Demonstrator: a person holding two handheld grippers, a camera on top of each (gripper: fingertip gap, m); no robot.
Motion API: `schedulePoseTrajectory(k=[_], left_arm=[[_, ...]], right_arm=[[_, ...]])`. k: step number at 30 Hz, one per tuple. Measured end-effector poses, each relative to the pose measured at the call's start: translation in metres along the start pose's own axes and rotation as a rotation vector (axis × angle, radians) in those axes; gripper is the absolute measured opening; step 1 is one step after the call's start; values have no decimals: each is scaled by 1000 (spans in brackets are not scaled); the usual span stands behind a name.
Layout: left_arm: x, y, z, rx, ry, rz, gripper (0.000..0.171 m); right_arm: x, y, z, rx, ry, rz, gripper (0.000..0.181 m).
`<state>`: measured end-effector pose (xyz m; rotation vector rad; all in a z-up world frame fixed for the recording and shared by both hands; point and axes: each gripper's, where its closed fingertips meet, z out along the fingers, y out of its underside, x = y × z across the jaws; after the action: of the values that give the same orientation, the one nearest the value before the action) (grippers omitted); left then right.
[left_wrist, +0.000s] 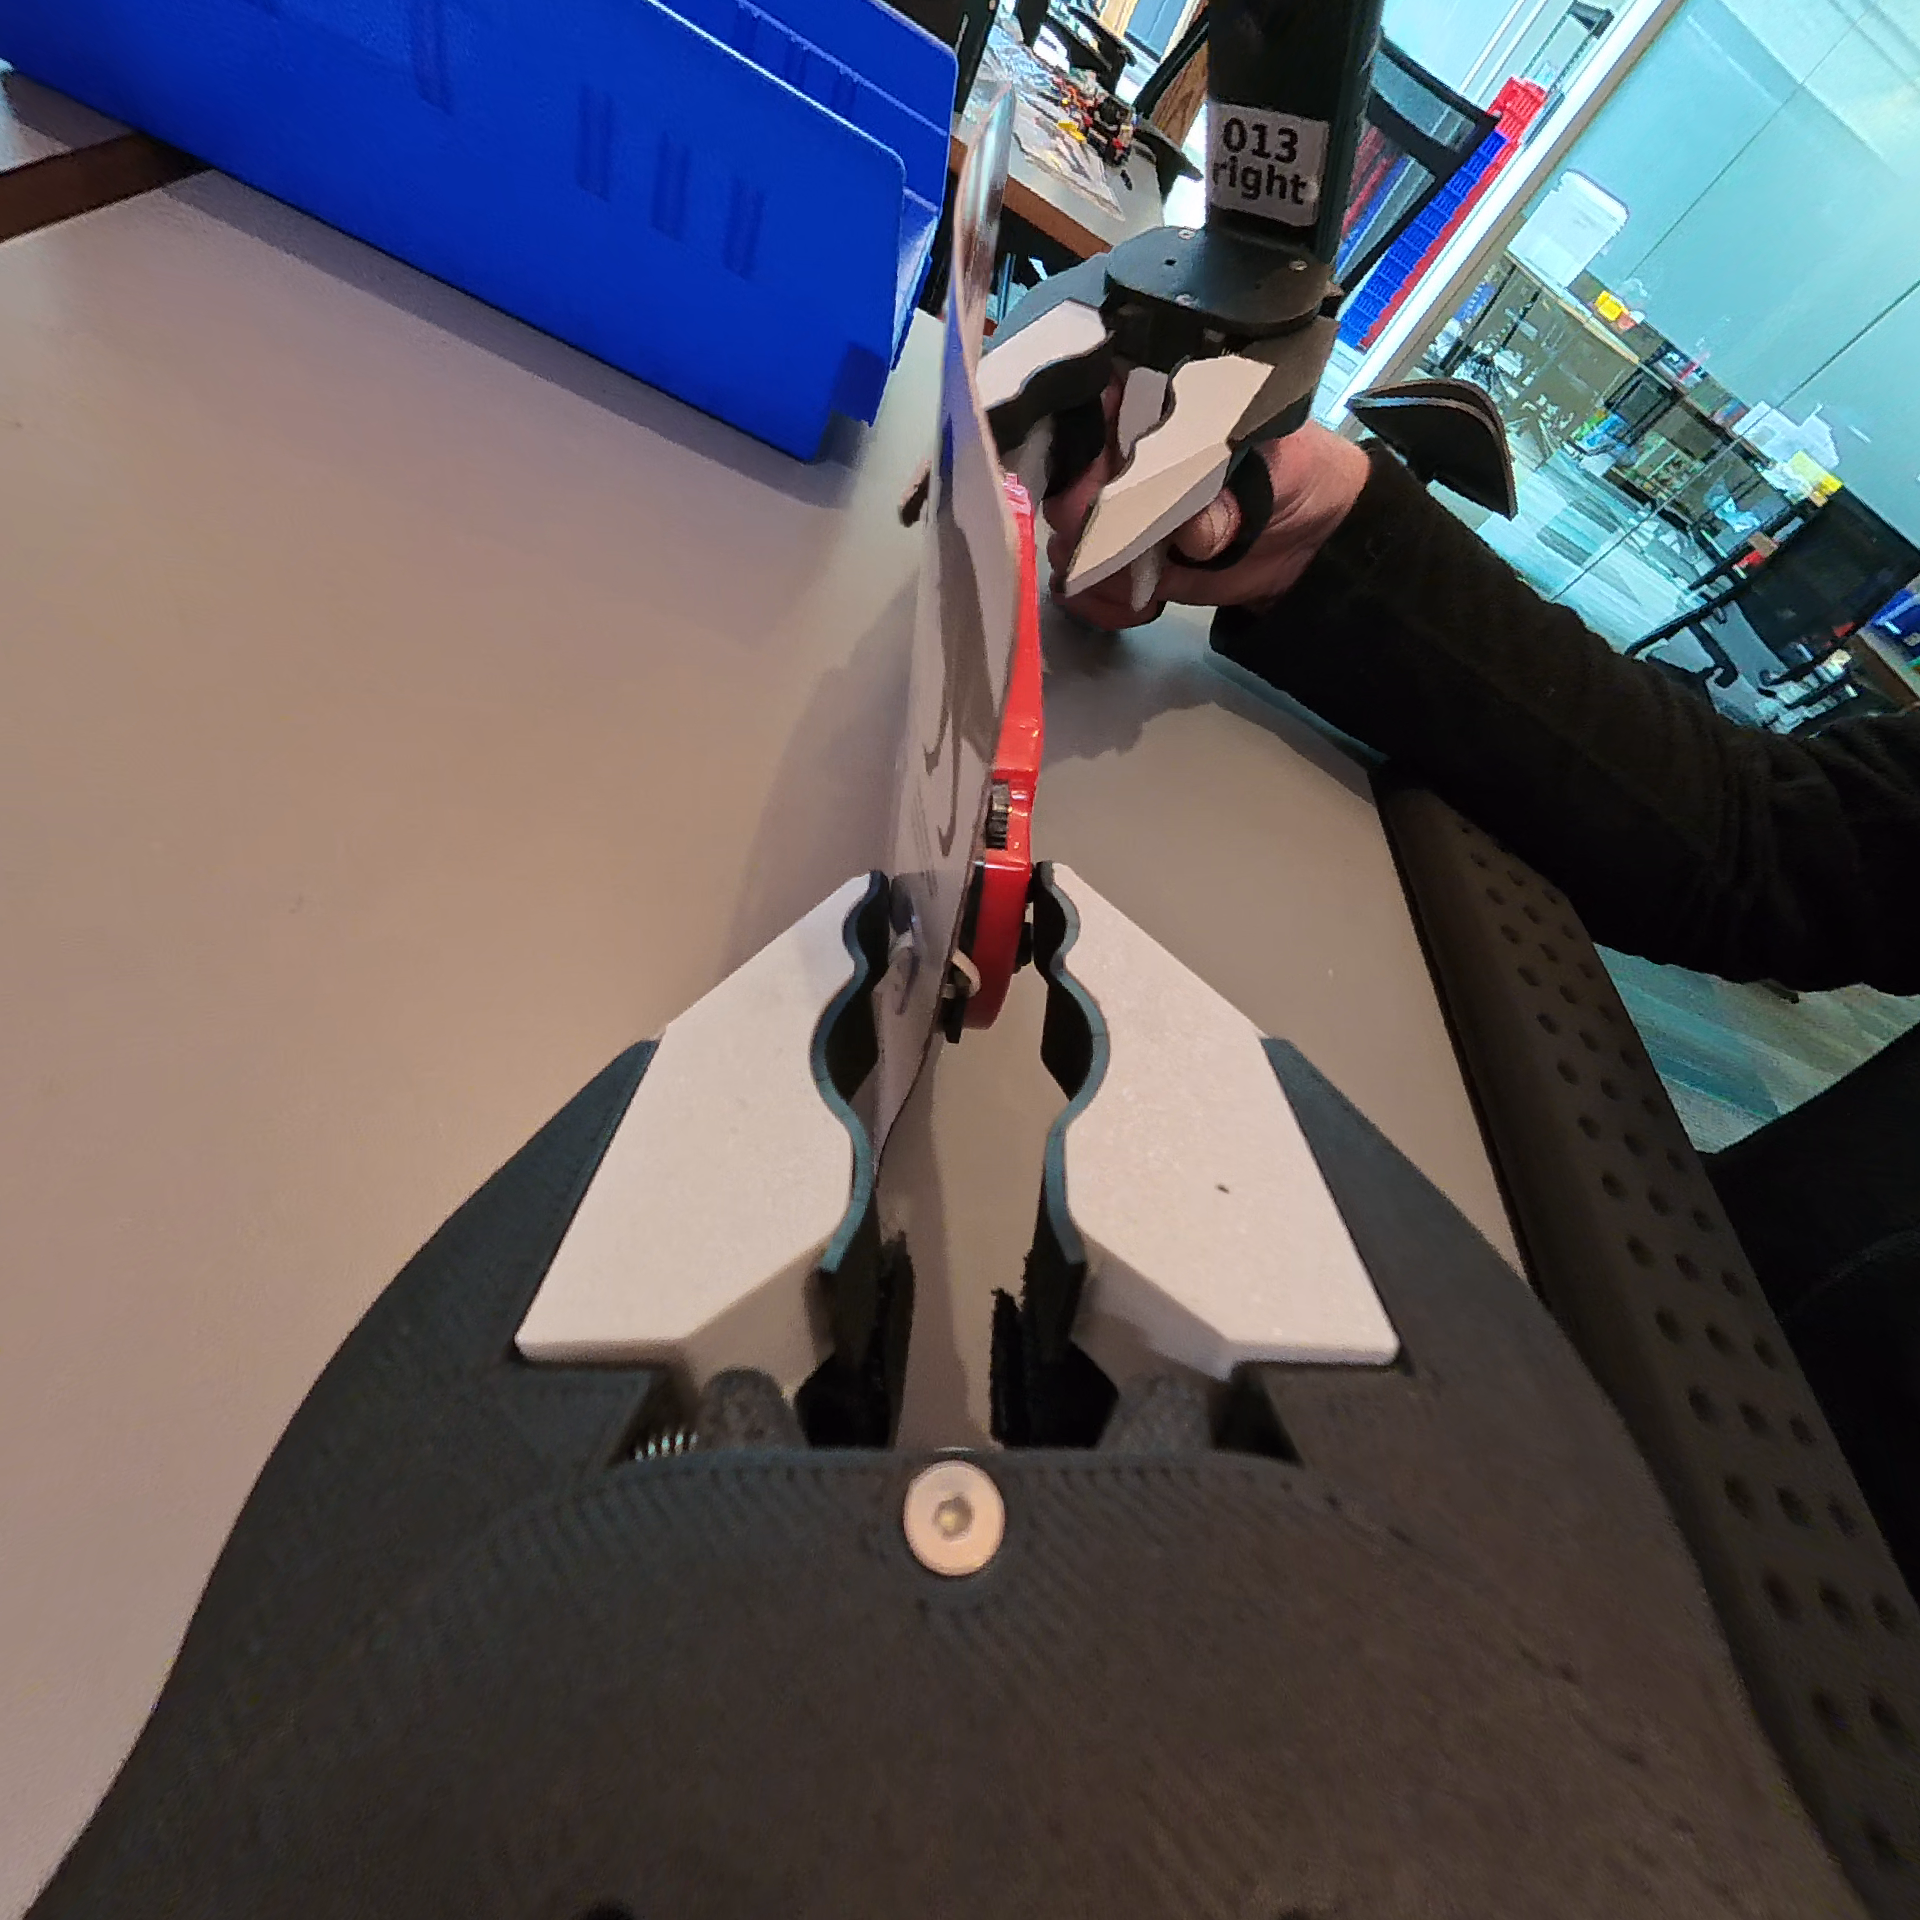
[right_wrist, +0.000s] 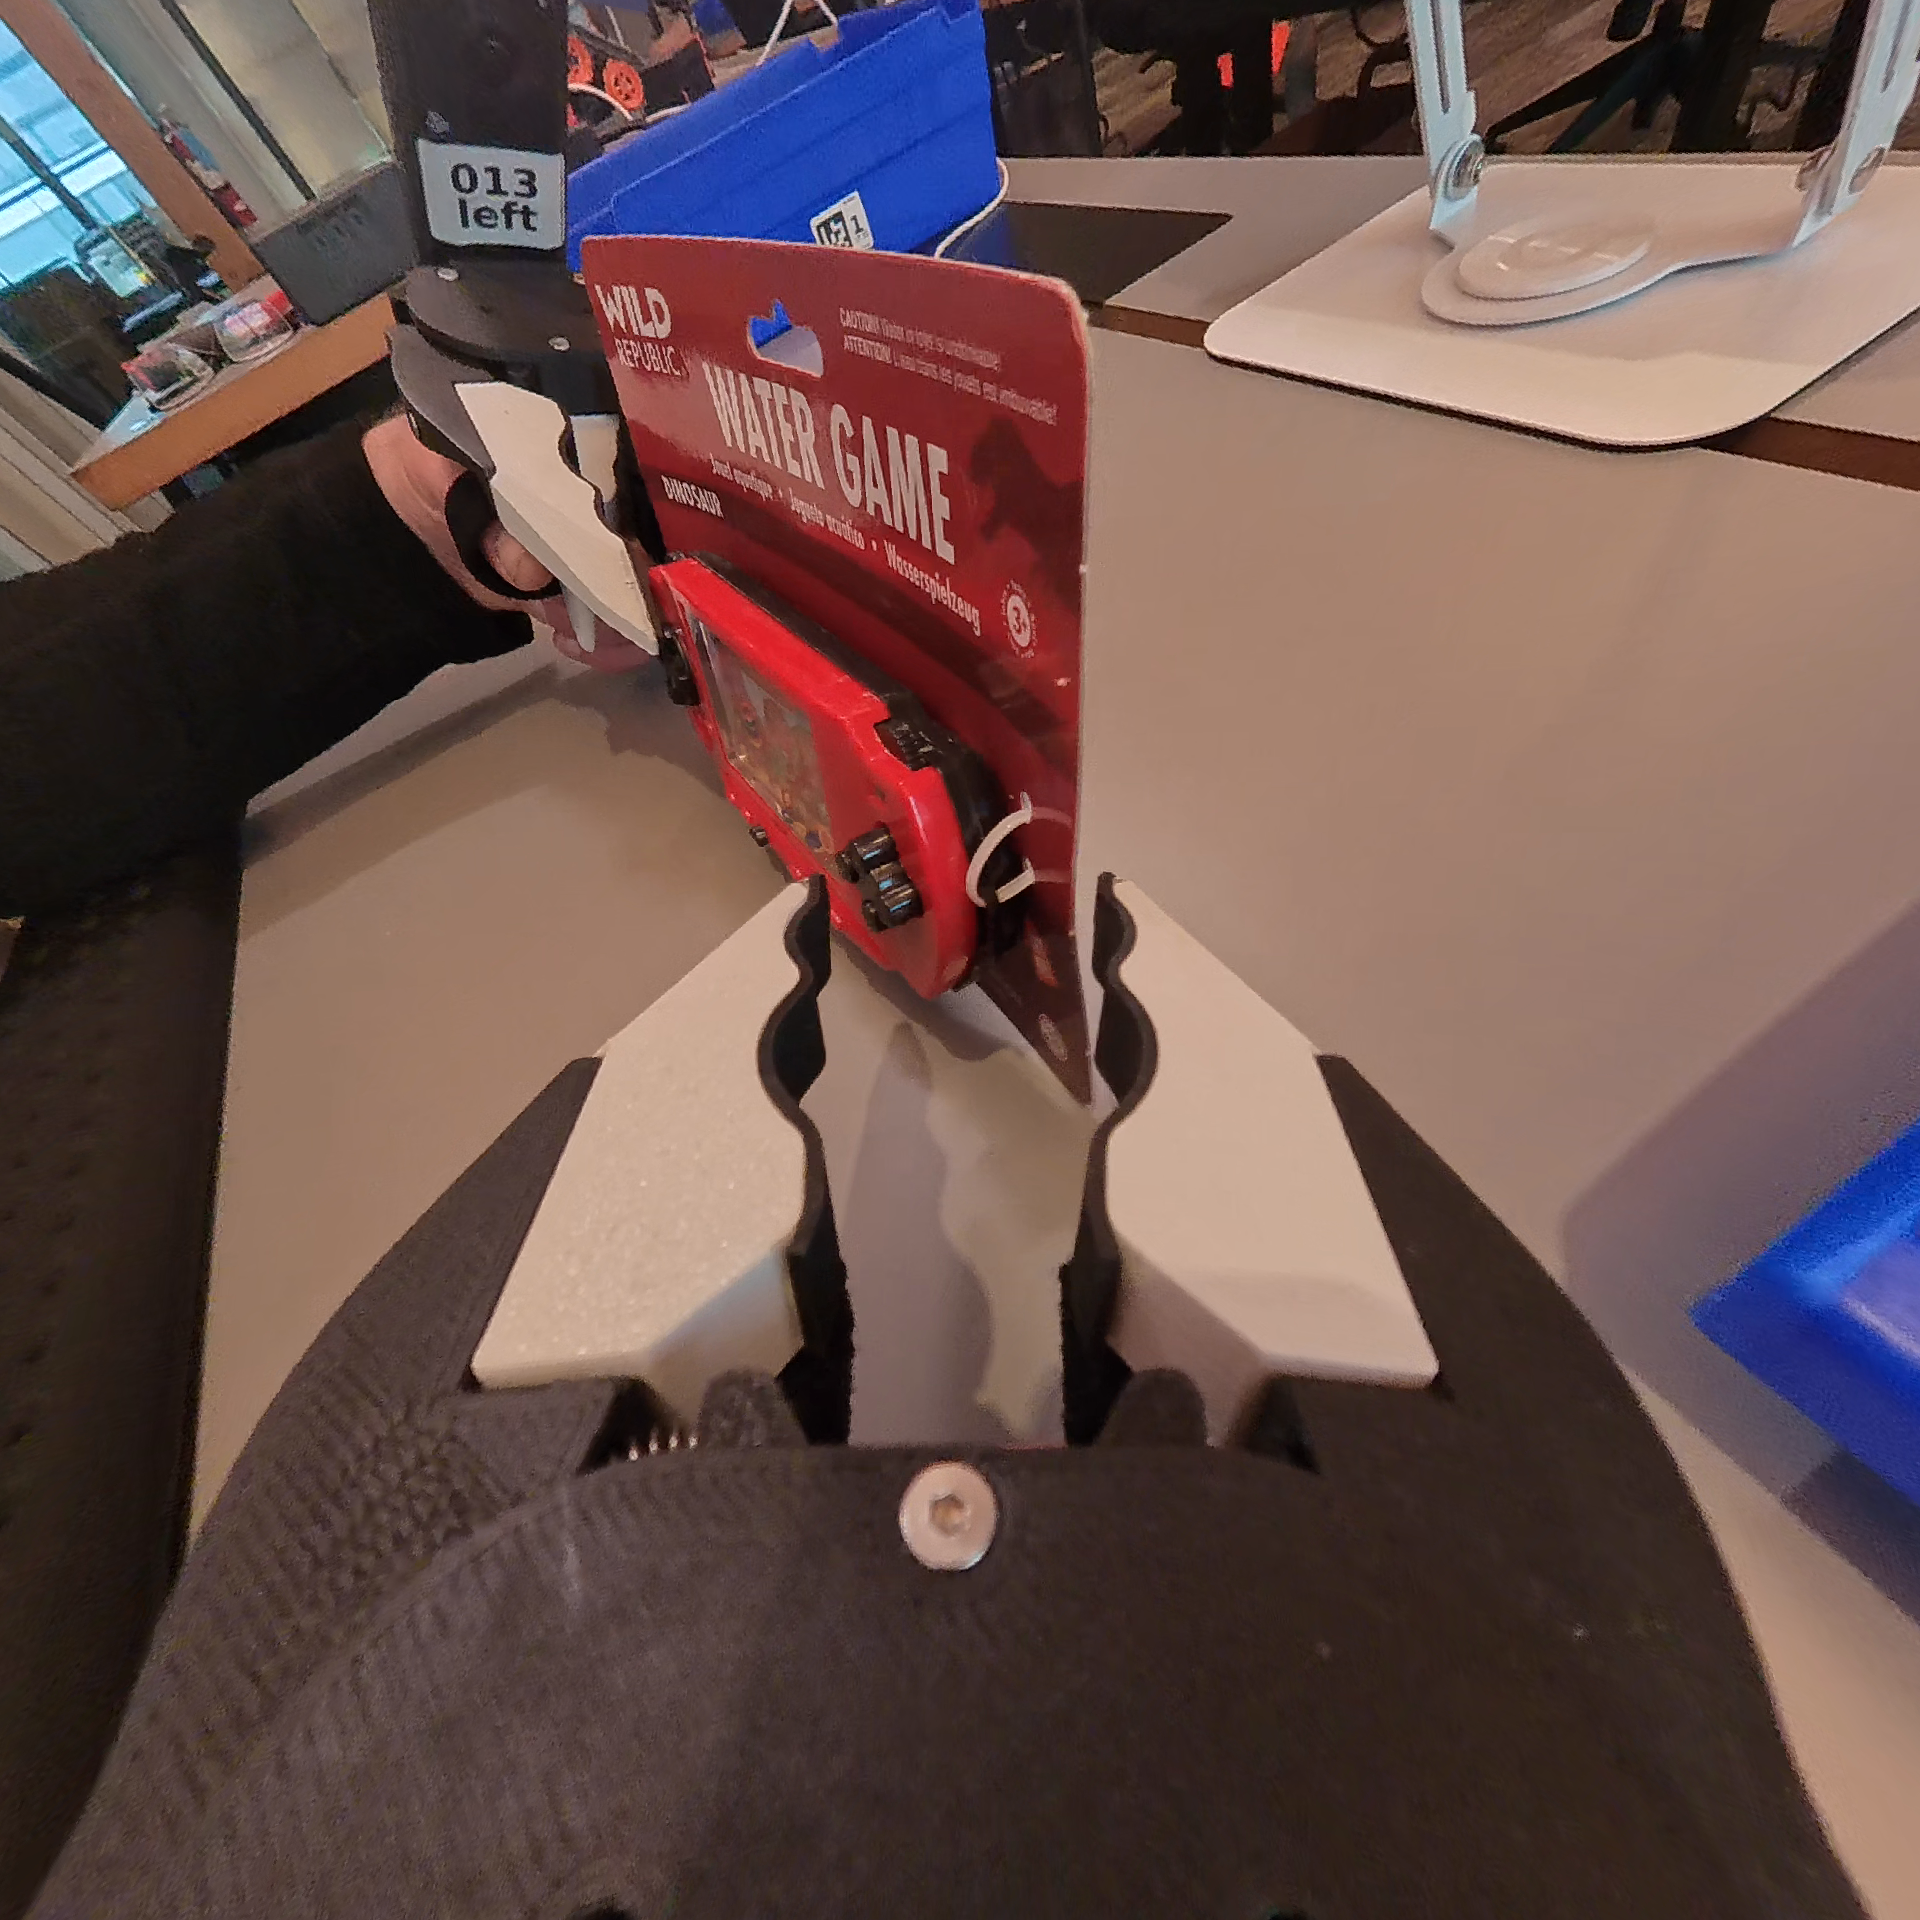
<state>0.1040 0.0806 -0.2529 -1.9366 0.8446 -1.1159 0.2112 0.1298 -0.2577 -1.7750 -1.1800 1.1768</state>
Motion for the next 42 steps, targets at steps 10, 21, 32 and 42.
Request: schedulePoseTrajectory(k=[10,21,32,42], left_arm=[[0,4,-8,-33,35,-24,25],[-5,1,-8,-17,34,-52,27],[-5,1,-6,-24,32,-57,27],[-4,0,-6,-24,26,-55,27]], right_arm=[[-10,0,11,-14,-48,-23,36],[-10,2,11,-34,-60,4,28],[-8,1,10,-17,-58,30,35],[-9,1,9,-23,-62,30,37]])
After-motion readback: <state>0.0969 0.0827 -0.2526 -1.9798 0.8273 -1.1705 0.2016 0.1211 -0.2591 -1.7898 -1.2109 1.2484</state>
